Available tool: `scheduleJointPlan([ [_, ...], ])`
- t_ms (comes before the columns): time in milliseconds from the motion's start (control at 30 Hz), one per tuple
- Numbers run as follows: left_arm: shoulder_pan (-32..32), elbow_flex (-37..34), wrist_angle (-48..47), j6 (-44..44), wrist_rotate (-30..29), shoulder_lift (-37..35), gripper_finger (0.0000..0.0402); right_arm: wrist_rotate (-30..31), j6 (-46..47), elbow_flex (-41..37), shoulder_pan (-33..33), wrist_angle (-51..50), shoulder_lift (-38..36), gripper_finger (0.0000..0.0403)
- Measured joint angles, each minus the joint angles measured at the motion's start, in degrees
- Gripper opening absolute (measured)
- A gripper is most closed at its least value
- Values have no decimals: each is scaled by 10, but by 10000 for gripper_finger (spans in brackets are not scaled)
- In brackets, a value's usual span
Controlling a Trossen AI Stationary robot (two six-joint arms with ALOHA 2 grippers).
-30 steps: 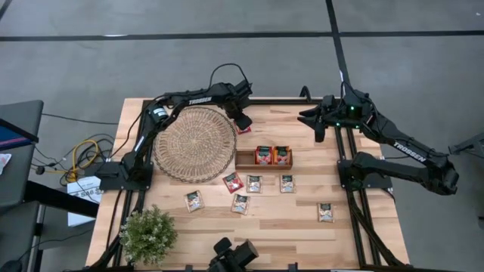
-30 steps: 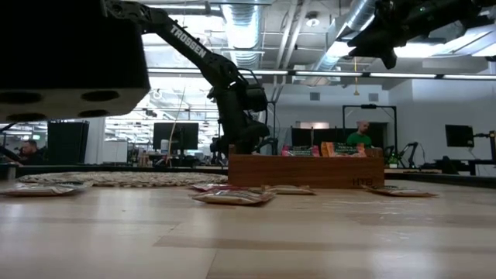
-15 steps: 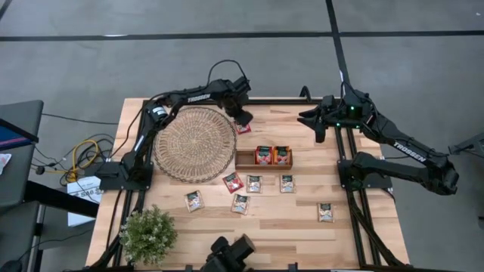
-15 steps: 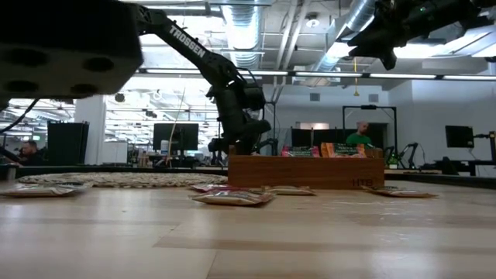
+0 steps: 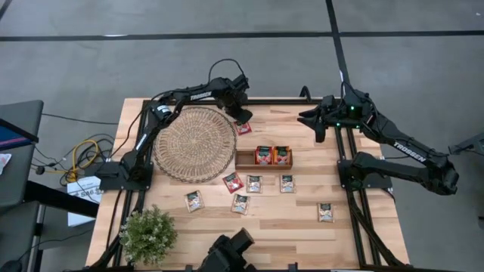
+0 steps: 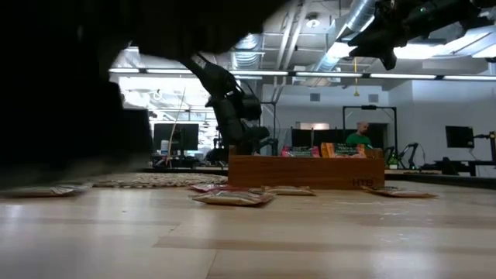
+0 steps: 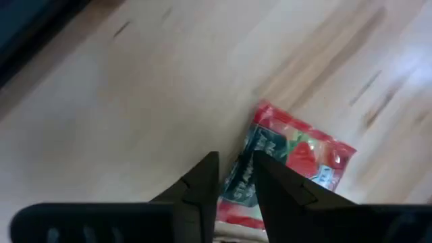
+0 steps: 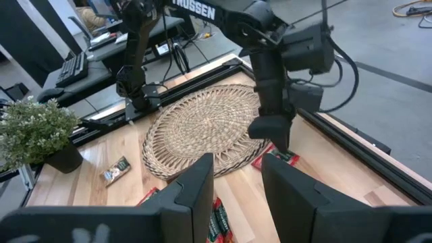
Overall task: Pick & Place Tea
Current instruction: Put the red tea bag into the middle section of the wooden organizer
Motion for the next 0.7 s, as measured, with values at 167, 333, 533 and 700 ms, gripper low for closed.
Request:
scheduleJointPlan([
  [167, 3, 94, -80, 30, 7, 49, 85, 1, 17, 0, -1, 0, 0, 118],
  [333, -1, 165, -151, 54, -13, 84, 85, 1, 19, 0, 0, -1, 0, 118],
  [533, -6, 175, -177, 84, -32, 90, 85, 1, 19, 0, 0, 0, 0, 118],
  [700, -10, 176, -180, 88, -48, 90, 84, 2, 20, 0, 0, 0, 0, 118],
])
